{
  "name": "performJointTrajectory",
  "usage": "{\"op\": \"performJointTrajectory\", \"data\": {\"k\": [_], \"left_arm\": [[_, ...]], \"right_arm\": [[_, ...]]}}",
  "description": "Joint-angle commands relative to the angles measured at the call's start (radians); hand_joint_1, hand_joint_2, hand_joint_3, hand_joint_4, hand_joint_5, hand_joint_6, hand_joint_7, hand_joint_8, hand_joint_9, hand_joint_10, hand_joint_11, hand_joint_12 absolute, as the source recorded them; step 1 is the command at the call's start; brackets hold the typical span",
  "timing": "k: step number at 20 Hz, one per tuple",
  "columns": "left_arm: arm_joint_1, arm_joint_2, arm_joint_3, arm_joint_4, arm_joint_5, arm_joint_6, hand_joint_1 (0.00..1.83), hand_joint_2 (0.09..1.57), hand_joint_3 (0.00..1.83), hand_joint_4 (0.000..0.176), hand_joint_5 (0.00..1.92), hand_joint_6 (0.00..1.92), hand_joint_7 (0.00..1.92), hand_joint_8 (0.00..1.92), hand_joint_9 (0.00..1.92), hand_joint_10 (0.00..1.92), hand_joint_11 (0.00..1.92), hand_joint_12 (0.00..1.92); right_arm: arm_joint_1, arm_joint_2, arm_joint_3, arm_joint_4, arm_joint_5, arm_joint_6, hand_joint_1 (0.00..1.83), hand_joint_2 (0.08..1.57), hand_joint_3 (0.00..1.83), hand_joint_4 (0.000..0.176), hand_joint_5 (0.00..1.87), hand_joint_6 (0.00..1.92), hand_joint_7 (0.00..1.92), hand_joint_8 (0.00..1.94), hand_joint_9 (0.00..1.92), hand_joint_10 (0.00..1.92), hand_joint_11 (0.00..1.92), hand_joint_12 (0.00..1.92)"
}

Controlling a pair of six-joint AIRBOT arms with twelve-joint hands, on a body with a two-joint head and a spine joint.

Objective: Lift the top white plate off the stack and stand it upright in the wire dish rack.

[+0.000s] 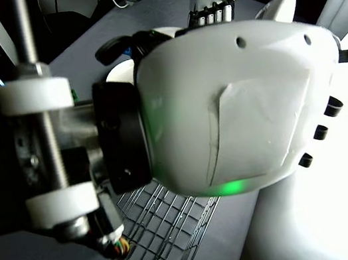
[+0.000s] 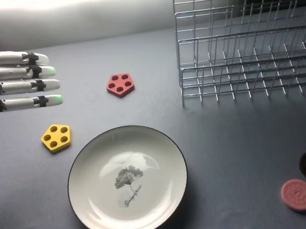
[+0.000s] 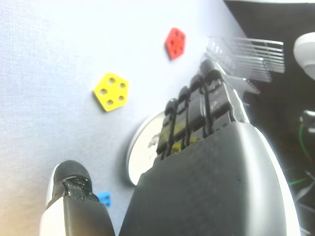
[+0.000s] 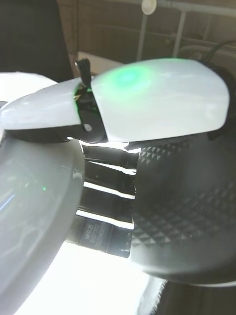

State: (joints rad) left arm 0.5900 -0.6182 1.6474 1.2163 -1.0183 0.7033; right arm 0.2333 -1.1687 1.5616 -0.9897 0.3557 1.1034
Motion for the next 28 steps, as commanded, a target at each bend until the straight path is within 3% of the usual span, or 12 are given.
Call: {"op": "performJointTrajectory", "data": {"k": [1, 5, 6, 7, 10, 11, 12, 19, 20, 21, 22, 28], "left_arm": [[-0.021, 0.015, 0.004, -0.07, -0.046, 0.007, 0.22, 0.95, 0.0, 0.0, 0.04, 0.0, 0.07, 0.0, 0.09, 0.0, 0.0, 0.43], [-0.021, 0.016, 0.004, -0.07, -0.046, 0.007, 0.24, 0.94, 0.0, 0.0, 0.05, 0.0, 0.07, 0.0, 0.08, 0.0, 0.0, 0.35], [-0.021, 0.016, 0.004, -0.07, -0.046, 0.007, 0.23, 0.95, 0.0, 0.0, 0.05, 0.0, 0.07, 0.0, 0.09, 0.0, 0.0, 0.4], [-0.021, 0.016, 0.004, -0.07, -0.046, 0.007, 0.22, 0.95, 0.0, 0.0, 0.05, 0.0, 0.07, 0.0, 0.09, 0.0, 0.0, 0.42], [-0.021, 0.016, 0.004, -0.07, -0.046, 0.008, 0.23, 0.95, 0.0, 0.0, 0.03, 0.0, 0.05, 0.0, 0.06, 0.0, 0.0, 0.32], [-0.021, 0.016, 0.004, -0.07, -0.046, 0.008, 0.25, 0.94, 0.0, 0.0, 0.04, 0.0, 0.05, 0.01, 0.06, 0.0, 0.0, 0.32], [-0.021, 0.016, 0.004, -0.07, -0.046, 0.008, 0.24, 0.94, 0.0, 0.0, 0.04, 0.0, 0.06, 0.01, 0.06, 0.0, 0.0, 0.31], [-0.021, 0.016, 0.004, -0.069, -0.047, 0.008, 0.19, 0.96, 0.0, 0.0, 0.04, 0.0, 0.05, 0.0, 0.05, 0.0, 0.0, 0.24], [-0.021, 0.016, 0.004, -0.069, -0.047, 0.008, 0.24, 0.96, 0.0, 0.0, 0.03, 0.0, 0.05, 0.0, 0.05, 0.01, 0.0, 0.22], [-0.021, 0.016, 0.004, -0.069, -0.047, 0.008, 0.24, 0.96, 0.0, 0.0, 0.03, 0.0, 0.05, 0.0, 0.05, 0.01, 0.0, 0.22], [-0.021, 0.016, 0.004, -0.068, -0.047, 0.008, 0.23, 0.94, 0.0, 0.0, 0.06, 0.0, 0.07, 0.0, 0.06, 0.0, 0.0, 0.26], [-0.021, 0.016, 0.004, -0.067, -0.047, 0.008, 0.25, 0.95, 0.0, 0.0, 0.08, 0.0, 0.09, 0.0, 0.08, 0.01, 0.0, 0.24]], "right_arm": [[0.022, 0.023, 0.003, 0.069, 0.091, 0.031, 1.5, 1.06, 0.0, 0.0, 0.91, 1.07, 1.09, 0.61, 1.08, 0.73, 1.03, 1.26], [0.022, 0.051, -0.004, 0.021, 0.12, 0.113, 1.49, 1.07, 0.0, 0.0, 0.9, 1.1, 1.04, 0.68, 1.03, 0.8, 1.02, 1.29], [0.022, 0.06, -0.007, 0.021, 0.131, 0.121, 1.4, 1.08, 0.0, 0.0, 0.91, 1.14, 1.05, 0.74, 1.04, 0.89, 1.08, 0.85], [0.022, 0.071, -0.01, 0.02, 0.15, 0.13, 1.39, 1.09, 0.0, 0.0, 0.9, 1.16, 1.04, 0.77, 1.04, 0.92, 1.16, 0.61], [0.022, 0.094, -0.01, 0.012, 0.187, 0.165, 1.38, 1.09, 0.0, 0.0, 0.92, 1.14, 1.04, 0.77, 1.04, 0.93, 1.22, 0.42], [0.022, 0.101, -0.008, 0.008, 0.206, 0.176, 1.47, 1.08, 0.0, 0.0, 0.89, 1.12, 1.02, 0.75, 1.01, 0.86, 1.04, 1.13], [0.022, 0.107, -0.006, 0.003, 0.218, 0.189, 1.49, 1.08, 0.0, 0.0, 0.88, 1.12, 1.01, 0.76, 1.02, 0.83, 1.01, 1.27], [0.022, 0.13, 0.034, -0.012, 0.272, 0.219, 1.49, 1.07, 0.0, 0.0, 0.9, 1.08, 1.03, 0.73, 1.05, 0.77, 1.02, 1.28], [0.021, 0.132, 0.044, -0.015, 0.275, 0.219, 1.39, 1.09, 0.0, 0.0, 0.89, 1.16, 1.0, 0.84, 1.07, 0.91, 1.13, 0.61], [0.017, 0.134, 0.05, -0.015, 0.279, 0.219, 1.39, 1.09, 0.0, 0.0, 0.89, 1.16, 1.0, 0.84, 1.07, 0.91, 1.13, 0.61], [0.009, 0.138, 0.056, -0.018, 0.284, 0.223, 1.49, 1.07, 0.0, 0.0, 0.9, 1.06, 1.01, 0.73, 1.1, 0.74, 1.02, 1.27], [-0.004, 0.167, 0.053, -0.059, 0.294, 0.317, 1.49, 1.09, 0.0, 0.0, 0.87, 1.12, 0.94, 0.85, 1.02, 0.84, 0.97, 1.35]]}}
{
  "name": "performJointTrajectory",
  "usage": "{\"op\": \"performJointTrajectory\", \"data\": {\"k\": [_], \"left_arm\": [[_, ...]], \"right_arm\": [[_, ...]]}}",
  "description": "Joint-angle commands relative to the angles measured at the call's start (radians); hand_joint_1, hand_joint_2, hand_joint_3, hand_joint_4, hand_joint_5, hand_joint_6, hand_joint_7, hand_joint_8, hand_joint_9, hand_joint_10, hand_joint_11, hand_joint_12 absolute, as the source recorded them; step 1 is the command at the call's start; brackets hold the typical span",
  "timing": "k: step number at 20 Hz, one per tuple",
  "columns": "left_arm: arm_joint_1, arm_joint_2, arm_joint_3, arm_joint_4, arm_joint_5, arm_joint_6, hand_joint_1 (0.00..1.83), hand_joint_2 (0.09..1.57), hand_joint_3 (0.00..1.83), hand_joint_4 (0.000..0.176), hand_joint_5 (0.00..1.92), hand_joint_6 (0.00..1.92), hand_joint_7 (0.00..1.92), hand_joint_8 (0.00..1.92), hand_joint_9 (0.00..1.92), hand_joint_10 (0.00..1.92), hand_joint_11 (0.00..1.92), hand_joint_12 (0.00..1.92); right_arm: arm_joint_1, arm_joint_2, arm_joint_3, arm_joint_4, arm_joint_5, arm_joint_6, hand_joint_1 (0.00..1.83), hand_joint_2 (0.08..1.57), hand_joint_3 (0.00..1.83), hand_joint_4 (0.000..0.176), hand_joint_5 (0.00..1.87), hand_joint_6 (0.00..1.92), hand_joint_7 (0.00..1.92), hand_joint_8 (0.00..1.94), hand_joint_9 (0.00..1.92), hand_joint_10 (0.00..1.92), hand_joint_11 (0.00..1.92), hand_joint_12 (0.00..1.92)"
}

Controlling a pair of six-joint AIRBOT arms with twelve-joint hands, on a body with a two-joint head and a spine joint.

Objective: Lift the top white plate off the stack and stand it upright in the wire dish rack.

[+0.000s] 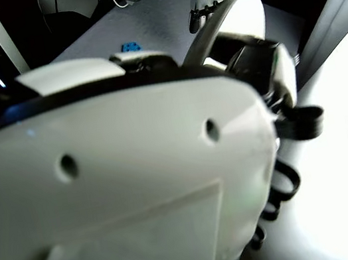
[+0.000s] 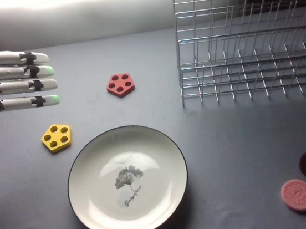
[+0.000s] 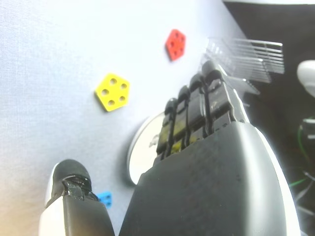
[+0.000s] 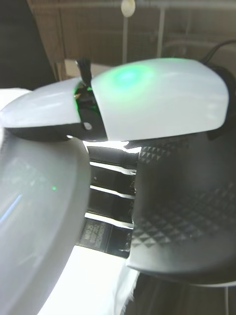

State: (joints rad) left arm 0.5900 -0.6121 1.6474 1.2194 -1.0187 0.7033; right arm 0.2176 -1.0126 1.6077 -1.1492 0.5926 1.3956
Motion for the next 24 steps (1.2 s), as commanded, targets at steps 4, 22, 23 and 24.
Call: {"op": "performJointTrajectory", "data": {"k": [4, 22, 23, 24], "left_arm": [[-0.021, 0.01, 0.004, -0.07, -0.046, 0.008, 0.26, 0.95, 0.0, 0.0, 0.04, 0.01, 0.05, 0.01, 0.05, 0.01, 0.0, 0.19], [-0.021, 0.011, 0.004, -0.069, -0.047, 0.008, 0.24, 0.95, 0.0, 0.0, 0.01, 0.0, 0.03, 0.0, 0.03, 0.0, 0.03, 0.14], [-0.021, 0.011, 0.004, -0.069, -0.047, 0.008, 0.23, 0.96, 0.0, 0.0, 0.01, 0.0, 0.02, 0.0, 0.02, 0.0, 0.02, 0.14], [-0.021, 0.011, 0.004, -0.069, -0.047, 0.008, 0.22, 0.96, 0.0, 0.0, 0.0, 0.0, 0.02, 0.0, 0.01, 0.0, 0.01, 0.14]], "right_arm": [[0.005, 0.05, -0.04, 0.101, 0.064, 0.067, 1.49, 1.08, 0.0, 0.0, 0.88, 1.1, 0.96, 0.83, 1.05, 0.81, 1.0, 1.31], [-0.094, 0.113, -0.096, 0.141, 0.102, 0.055, 1.47, 1.07, 0.0, 0.0, 0.87, 1.12, 1.0, 0.79, 1.07, 0.78, 1.08, 1.06], [-0.099, 0.111, -0.095, 0.141, 0.102, 0.055, 1.4, 1.08, 0.0, 0.0, 0.89, 1.14, 1.02, 0.82, 1.08, 0.85, 1.1, 0.78], [-0.104, 0.109, -0.094, 0.141, 0.102, 0.054, 1.39, 1.08, 0.0, 0.0, 0.91, 1.13, 1.03, 0.8, 1.09, 0.86, 1.17, 0.57]]}}
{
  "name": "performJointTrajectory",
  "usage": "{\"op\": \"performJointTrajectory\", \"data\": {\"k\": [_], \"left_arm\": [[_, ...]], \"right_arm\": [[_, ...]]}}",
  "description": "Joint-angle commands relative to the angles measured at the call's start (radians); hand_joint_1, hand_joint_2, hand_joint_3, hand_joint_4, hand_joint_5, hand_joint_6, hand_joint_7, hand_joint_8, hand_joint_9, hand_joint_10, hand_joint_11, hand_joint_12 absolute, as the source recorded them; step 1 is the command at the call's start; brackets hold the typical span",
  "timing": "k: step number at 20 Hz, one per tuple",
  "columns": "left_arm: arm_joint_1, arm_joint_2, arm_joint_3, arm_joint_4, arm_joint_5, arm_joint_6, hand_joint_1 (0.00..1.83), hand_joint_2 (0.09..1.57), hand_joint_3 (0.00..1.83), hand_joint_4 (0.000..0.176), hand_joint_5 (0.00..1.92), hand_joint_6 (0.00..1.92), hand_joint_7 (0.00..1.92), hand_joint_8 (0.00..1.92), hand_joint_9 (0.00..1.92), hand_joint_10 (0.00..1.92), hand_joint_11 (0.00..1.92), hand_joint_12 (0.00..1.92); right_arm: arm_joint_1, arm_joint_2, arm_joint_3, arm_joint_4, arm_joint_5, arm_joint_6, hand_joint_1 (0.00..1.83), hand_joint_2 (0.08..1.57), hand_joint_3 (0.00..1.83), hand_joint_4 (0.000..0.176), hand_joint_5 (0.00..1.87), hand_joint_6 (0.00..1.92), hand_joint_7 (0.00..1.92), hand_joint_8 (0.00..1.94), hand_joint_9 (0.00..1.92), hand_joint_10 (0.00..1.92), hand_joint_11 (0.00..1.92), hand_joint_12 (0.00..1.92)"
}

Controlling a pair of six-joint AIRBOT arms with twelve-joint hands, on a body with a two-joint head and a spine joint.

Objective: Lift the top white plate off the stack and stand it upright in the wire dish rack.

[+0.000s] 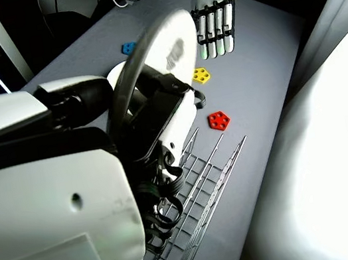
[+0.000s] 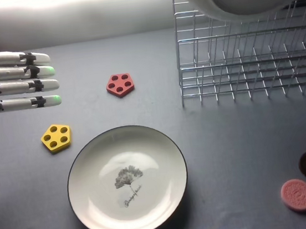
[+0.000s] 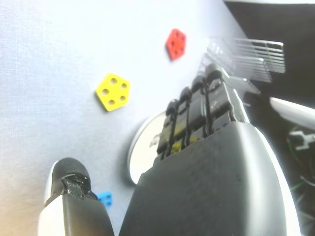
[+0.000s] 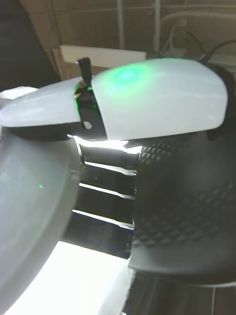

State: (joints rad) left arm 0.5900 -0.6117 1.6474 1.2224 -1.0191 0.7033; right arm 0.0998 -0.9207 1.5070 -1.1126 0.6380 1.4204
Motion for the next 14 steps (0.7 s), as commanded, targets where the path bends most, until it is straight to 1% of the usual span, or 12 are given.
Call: {"op": "performJointTrajectory", "data": {"k": [1, 2, 3, 5, 7, 8, 9, 10, 13, 14], "left_arm": [[-0.021, 0.011, 0.004, -0.072, -0.047, 0.008, 0.21, 0.96, 0.0, 0.0, 0.01, 0.0, 0.03, 0.0, 0.03, 0.01, 0.02, 0.15], [-0.021, 0.011, 0.004, -0.071, -0.047, 0.008, 0.22, 0.96, 0.0, 0.0, 0.02, 0.0, 0.04, 0.01, 0.03, 0.01, 0.01, 0.16], [-0.021, 0.011, 0.004, -0.071, -0.047, 0.008, 0.25, 0.97, 0.0, 0.0, 0.01, 0.0, 0.03, 0.0, 0.02, 0.0, 0.0, 0.15], [-0.021, 0.011, 0.004, -0.071, -0.047, 0.008, 0.23, 0.96, 0.0, 0.0, 0.03, 0.01, 0.05, 0.01, 0.06, 0.01, 0.02, 0.16], [-0.021, 0.011, 0.004, -0.071, -0.047, 0.008, 0.26, 0.96, 0.0, 0.0, 0.02, 0.0, 0.04, 0.0, 0.03, 0.0, 0.0, 0.14], [-0.021, 0.011, 0.004, -0.071, -0.047, 0.008, 0.21, 0.96, 0.0, 0.0, 0.03, 0.01, 0.05, 0.01, 0.04, 0.01, 0.01, 0.14], [-0.021, 0.011, 0.004, -0.071, -0.047, 0.008, 0.21, 0.95, 0.0, 0.0, 0.05, 0.01, 0.07, 0.0, 0.06, 0.0, 0.0, 0.22], [-0.021, 0.011, 0.004, -0.071, -0.047, 0.008, 0.21, 0.96, 0.0, 0.0, 0.03, 0.0, 0.04, 0.0, 0.03, 0.0, 0.0, 0.18], [-0.021, 0.011, 0.004, -0.071, -0.047, 0.008, 0.2, 0.95, 0.0, 0.0, 0.03, 0.0, 0.04, 0.0, 0.05, 0.01, 0.04, 0.2], [-0.021, 0.011, 0.004, -0.071, -0.047, 0.008, 0.21, 0.96, 0.0, 0.0, 0.02, 0.0, 0.03, 0.0, 0.04, 0.0, 0.04, 0.21]], "right_arm": [[0.007, 0.014, 0.009, 0.105, 0.057, 0.028, 1.39, 1.08, 0.0, 0.0, 0.9, 1.14, 1.04, 0.79, 1.08, 0.87, 1.21, 0.44], [0.0, 0.01, 0.012, 0.112, 0.059, 0.023, 1.47, 1.06, 0.0, 0.0, 0.91, 1.07, 1.06, 0.68, 1.1, 0.73, 1.08, 1.08], [-0.009, 0.009, 0.015, 0.12, 0.06, 0.019, 1.49, 1.06, 0.0, 0.0, 0.91, 1.08, 1.05, 0.67, 1.09, 0.73, 1.05, 1.22], [-0.033, 0.002, 0.027, 0.147, 0.072, 0.002, 1.49, 1.07, 0.0, 0.0, 0.89, 1.09, 1.05, 0.67, 1.08, 0.75, 1.01, 1.3], [-0.038, -0.007, 0.045, 0.155, 0.083, -0.009, 1.49, 1.08, 0.0, 0.0, 0.85, 1.16, 1.01, 0.73, 1.05, 0.79, 0.99, 1.34], [-0.04, -0.011, 0.054, 0.158, 0.088, -0.011, 1.49, 1.08, 0.0, 0.0, 0.86, 1.14, 1.01, 0.73, 1.03, 0.82, 0.99, 1.34], [-0.042, -0.016, 0.066, 0.16, 0.091, -0.012, 1.49, 1.08, 0.0, 0.0, 0.85, 1.14, 1.0, 0.76, 1.01, 0.85, 0.98, 1.35], [-0.043, -0.021, 0.077, 0.162, 0.096, -0.013, 1.49, 1.09, 0.0, 0.0, 0.87, 1.15, 1.0, 0.74, 1.0, 0.86, 0.97, 1.36], [-0.043, -0.03, 0.104, 0.167, 0.102, -0.013, 1.49, 1.07, 0.0, 0.0, 0.92, 1.08, 1.06, 0.64, 1.04, 0.8, 0.98, 1.33], [-0.045, -0.033, 0.112, 0.169, 0.103, -0.013, 1.49, 1.07, 0.0, 0.0, 0.92, 1.07, 1.06, 0.64, 1.04, 0.79, 0.99, 1.33]]}}
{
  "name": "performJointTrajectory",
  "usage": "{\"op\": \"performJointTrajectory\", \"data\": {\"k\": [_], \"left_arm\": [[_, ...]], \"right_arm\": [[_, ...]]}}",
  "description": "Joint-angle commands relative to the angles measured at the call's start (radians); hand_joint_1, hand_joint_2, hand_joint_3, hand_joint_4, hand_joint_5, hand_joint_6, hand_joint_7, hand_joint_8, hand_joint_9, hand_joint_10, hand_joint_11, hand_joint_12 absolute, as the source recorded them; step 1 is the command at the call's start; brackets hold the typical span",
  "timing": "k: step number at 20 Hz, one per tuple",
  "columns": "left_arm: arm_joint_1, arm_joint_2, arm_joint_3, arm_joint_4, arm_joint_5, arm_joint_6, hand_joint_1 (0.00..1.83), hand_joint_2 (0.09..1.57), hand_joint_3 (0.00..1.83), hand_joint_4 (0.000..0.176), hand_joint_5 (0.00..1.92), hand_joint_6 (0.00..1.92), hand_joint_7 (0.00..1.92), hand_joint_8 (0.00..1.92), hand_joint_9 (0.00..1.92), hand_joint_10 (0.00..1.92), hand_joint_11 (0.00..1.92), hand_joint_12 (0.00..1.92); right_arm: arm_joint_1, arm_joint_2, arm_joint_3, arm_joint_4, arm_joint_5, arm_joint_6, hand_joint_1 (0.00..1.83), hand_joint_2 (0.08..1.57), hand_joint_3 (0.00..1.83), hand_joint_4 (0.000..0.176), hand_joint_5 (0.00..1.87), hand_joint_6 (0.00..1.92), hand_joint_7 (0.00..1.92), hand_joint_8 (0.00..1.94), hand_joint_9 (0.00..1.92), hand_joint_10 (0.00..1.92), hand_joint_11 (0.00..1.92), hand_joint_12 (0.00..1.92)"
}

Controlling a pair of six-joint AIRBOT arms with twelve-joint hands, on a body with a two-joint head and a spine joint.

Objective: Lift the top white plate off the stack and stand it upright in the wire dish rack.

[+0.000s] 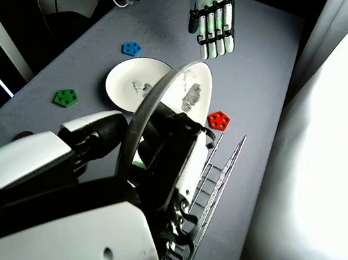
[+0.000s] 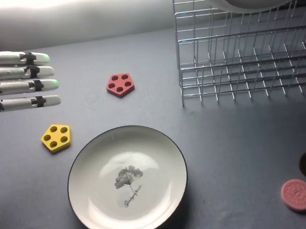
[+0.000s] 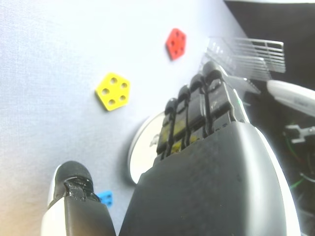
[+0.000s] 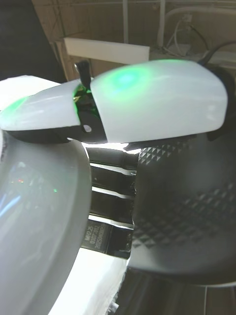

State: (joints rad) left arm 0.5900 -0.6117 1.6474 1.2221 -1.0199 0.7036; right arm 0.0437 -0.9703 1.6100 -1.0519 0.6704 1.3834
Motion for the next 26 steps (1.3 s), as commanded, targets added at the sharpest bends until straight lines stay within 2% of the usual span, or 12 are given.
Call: {"op": "performJointTrajectory", "data": {"k": [1, 7, 9, 11, 17, 18, 19, 20, 21, 23, 25, 26], "left_arm": [[-0.021, 0.011, 0.004, -0.071, -0.046, 0.008, 0.23, 0.96, 0.0, 0.0, 0.01, 0.0, 0.02, 0.0, 0.04, 0.0, 0.03, 0.21], [-0.021, 0.011, 0.005, -0.07, -0.046, 0.008, 0.25, 0.95, 0.0, 0.0, 0.04, 0.0, 0.03, 0.0, 0.04, 0.0, 0.0, 0.32], [-0.02, 0.012, 0.005, -0.07, -0.046, 0.008, 0.25, 0.94, 0.0, 0.0, 0.04, 0.0, 0.05, 0.0, 0.06, 0.0, 0.0, 0.38], [-0.02, 0.012, 0.005, -0.07, -0.046, 0.008, 0.25, 0.96, 0.0, 0.0, 0.02, 0.0, 0.03, 0.0, 0.03, 0.01, 0.0, 0.26], [-0.02, 0.013, 0.005, -0.07, -0.044, 0.008, 0.24, 0.96, 0.0, 0.0, 0.06, 0.0, 0.06, 0.0, 0.07, 0.0, 0.0, 0.33], [-0.02, 0.013, 0.005, -0.07, -0.045, 0.008, 0.26, 0.95, 0.0, 0.0, 0.06, 0.0, 0.07, 0.01, 0.08, 0.01, 0.01, 0.33], [-0.02, 0.013, 0.005, -0.07, -0.045, 0.008, 0.26, 0.95, 0.0, 0.0, 0.06, 0.0, 0.07, 0.0, 0.08, 0.0, 0.0, 0.29], [-0.02, 0.013, 0.005, -0.07, -0.045, 0.008, 0.26, 0.96, 0.0, 0.0, 0.05, 0.0, 0.07, 0.0, 0.06, 0.0, 0.0, 0.25], [-0.02, 0.013, 0.005, -0.07, -0.045, 0.008, 0.26, 0.96, 0.0, 0.0, 0.06, 0.0, 0.08, 0.0, 0.07, 0.01, 0.01, 0.25], [-0.02, 0.013, 0.005, -0.07, -0.045, 0.008, 0.22, 0.97, 0.0, 0.0, 0.01, 0.0, 0.02, 0.0, 0.03, 0.0, 0.0, 0.18], [-0.02, 0.013, 0.005, -0.07, -0.045, 0.008, 0.22, 0.97, 0.0, 0.0, 0.02, 0.01, 0.03, 0.01, 0.04, 0.01, 0.02, 0.18], [-0.02, 0.013, 0.005, -0.07, -0.045, 0.008, 0.22, 0.96, 0.0, 0.0, 0.05, 0.01, 0.07, 0.01, 0.07, 0.0, 0.0, 0.26]], "right_arm": [[0.011, 0.016, 0.011, 0.108, 0.071, 0.024, 1.49, 1.07, 0.0, 0.0, 0.9, 1.07, 1.06, 0.65, 1.06, 0.76, 0.99, 1.33], [0.014, 0.013, 0.001, 0.108, 0.072, 0.024, 1.49, 1.06, 0.0, 0.0, 0.92, 1.07, 1.09, 0.6, 1.05, 0.76, 0.99, 1.32], [0.015, 0.023, -0.017, 0.11, 0.072, 0.028, 1.49, 1.08, 0.0, 0.0, 0.89, 1.13, 1.02, 0.71, 1.02, 0.81, 0.98, 1.34], [0.009, 0.034, -0.033, 0.119, 0.075, 0.028, 1.49, 1.07, 0.0, 0.0, 0.9, 1.12, 1.02, 0.7, 1.03, 0.79, 0.99, 1.32], [-0.014, 0.048, -0.039, 0.124, 0.079, 0.028, 1.49, 1.08, 0.0, 0.0, 0.88, 1.14, 1.0, 0.72, 1.01, 0.83, 1.0, 1.32], [-0.017, 0.048, -0.036, 0.124, 0.08, 0.028, 1.4, 1.09, 0.0, 0.0, 0.89, 1.17, 1.02, 0.77, 1.04, 0.91, 1.07, 0.84], [-0.019, 0.048, -0.034, 0.124, 0.082, 0.028, 1.47, 1.08, 0.0, 0.0, 0.86, 1.16, 1.02, 0.7, 1.04, 0.84, 1.02, 1.22], [-0.02, 0.047, -0.032, 0.124, 0.082, 0.028, 1.49, 1.07, 0.0, 0.0, 0.89, 1.11, 1.04, 0.64, 1.04, 0.81, 1.01, 1.31], [-0.022, 0.046, -0.028, 0.124, 0.083, 0.028, 1.49, 1.07, 0.0, 0.0, 0.9, 1.09, 1.05, 0.61, 1.04, 0.82, 0.99, 1.34], [-0.027, 0.04, -0.018, 0.124, 0.086, 0.028, 1.49, 1.09, 0.0, 0.0, 0.9, 1.14, 0.96, 0.77, 0.97, 0.9, 0.95, 1.38], [-0.032, 0.034, -0.008, 0.124, 0.087, 0.028, 1.49, 1.1, 0.0, 0.0, 0.9, 1.14, 0.94, 0.83, 0.94, 0.95, 0.91, 1.43], [-0.032, 0.03, -0.004, 0.124, 0.088, 0.029, 1.49, 1.09, 0.0, 0.0, 0.91, 1.11, 0.98, 0.71, 0.98, 0.9, 0.94, 1.42]]}}
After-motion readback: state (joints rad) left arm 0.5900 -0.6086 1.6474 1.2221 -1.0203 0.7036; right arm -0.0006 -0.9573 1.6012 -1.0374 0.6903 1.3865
